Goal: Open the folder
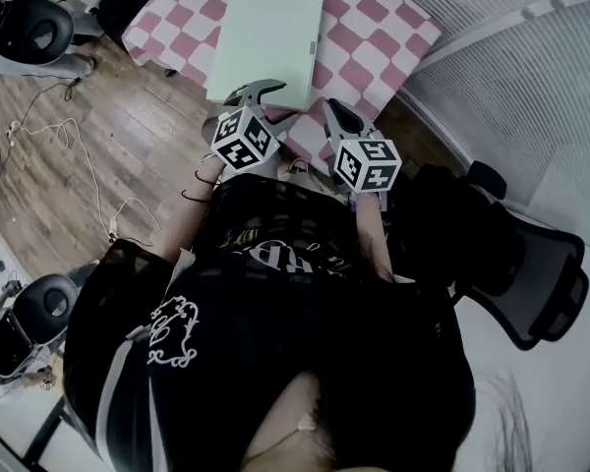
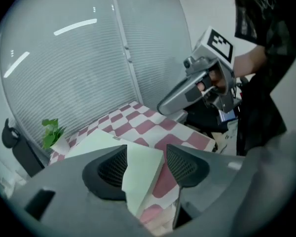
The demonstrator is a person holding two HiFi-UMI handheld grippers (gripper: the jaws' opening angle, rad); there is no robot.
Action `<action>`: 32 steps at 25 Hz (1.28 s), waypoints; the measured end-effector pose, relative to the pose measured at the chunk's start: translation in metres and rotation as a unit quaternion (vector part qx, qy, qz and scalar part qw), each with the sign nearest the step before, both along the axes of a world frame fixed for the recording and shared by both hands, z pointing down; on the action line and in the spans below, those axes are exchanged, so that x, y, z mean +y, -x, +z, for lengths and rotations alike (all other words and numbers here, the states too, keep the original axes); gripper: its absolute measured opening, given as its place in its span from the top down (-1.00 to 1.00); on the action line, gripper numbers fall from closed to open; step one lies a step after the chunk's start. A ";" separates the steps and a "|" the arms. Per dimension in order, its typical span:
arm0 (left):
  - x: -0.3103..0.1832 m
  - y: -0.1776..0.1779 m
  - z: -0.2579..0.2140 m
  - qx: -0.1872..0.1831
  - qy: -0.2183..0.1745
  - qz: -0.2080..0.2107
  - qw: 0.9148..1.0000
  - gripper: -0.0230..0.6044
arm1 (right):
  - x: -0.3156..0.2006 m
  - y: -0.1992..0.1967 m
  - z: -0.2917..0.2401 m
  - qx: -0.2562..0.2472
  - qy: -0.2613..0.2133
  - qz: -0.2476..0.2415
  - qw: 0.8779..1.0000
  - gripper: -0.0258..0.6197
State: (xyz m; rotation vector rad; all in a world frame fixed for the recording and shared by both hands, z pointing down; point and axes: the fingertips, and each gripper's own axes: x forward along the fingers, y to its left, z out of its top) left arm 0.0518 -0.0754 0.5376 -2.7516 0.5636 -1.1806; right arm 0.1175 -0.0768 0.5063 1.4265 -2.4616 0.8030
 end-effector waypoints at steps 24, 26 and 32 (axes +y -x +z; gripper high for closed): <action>-0.018 0.011 0.065 -0.080 0.003 0.090 0.993 0.33 | -0.005 0.027 0.085 -0.021 0.129 -0.001 0.991 0.78; -0.017 0.012 0.062 -0.076 0.006 0.092 0.993 0.39 | -0.007 0.029 0.087 -0.034 0.137 -0.004 0.990 0.60; -0.014 0.012 0.061 -0.055 0.034 0.091 0.994 0.44 | -0.006 0.026 0.087 -0.069 0.154 -0.006 0.986 0.54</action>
